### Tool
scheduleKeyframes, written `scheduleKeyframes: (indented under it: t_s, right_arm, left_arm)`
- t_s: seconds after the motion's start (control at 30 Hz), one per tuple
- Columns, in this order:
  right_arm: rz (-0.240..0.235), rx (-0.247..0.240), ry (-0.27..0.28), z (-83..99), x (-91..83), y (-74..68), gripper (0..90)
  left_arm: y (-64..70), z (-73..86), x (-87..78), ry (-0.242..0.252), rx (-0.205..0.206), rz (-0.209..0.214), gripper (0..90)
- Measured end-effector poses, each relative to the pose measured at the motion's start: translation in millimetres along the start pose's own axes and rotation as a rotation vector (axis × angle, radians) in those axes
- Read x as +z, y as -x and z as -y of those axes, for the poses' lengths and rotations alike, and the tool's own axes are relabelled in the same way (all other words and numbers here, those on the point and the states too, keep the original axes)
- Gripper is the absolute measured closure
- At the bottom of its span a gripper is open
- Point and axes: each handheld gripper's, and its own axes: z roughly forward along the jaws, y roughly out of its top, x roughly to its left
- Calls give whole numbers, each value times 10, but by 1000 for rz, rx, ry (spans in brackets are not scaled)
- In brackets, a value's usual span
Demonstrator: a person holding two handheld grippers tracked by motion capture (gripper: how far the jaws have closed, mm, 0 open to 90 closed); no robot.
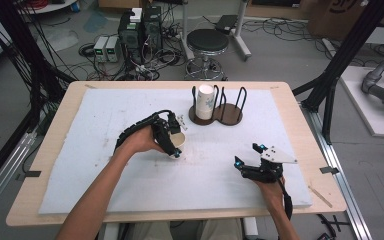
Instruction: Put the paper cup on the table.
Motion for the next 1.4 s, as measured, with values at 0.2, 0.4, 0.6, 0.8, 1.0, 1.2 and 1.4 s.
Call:
scheduleKeyframes:
  t_s: [0.2,0.4,0.6,0.8,1.0,1.2,1.4]
  right_arm:
    - [-3,0,4,2,-3,11,161]
    - [-4,4,8,5,-11,5,161]
    - [-5,4,9,5,-9,9,161]
    - [-3,6,11,5,-9,17,161]
    - [-7,9,8,4,-6,20,161]
    - [-8,13,6,4,-4,20,161]
    - [-10,14,4,3,-6,15,161]
  left_arm:
    - [2,-30,93,-7,-6,-18,319]
    - [-11,17,118,18,-35,-20,270]
    - [-11,24,182,1,-40,-45,49]
    - [-3,27,141,31,-57,-34,17]
    - [-13,143,155,47,-100,-22,17]
    - [13,391,67,115,-146,-22,17]
    - [94,659,-109,232,-189,-50,17]
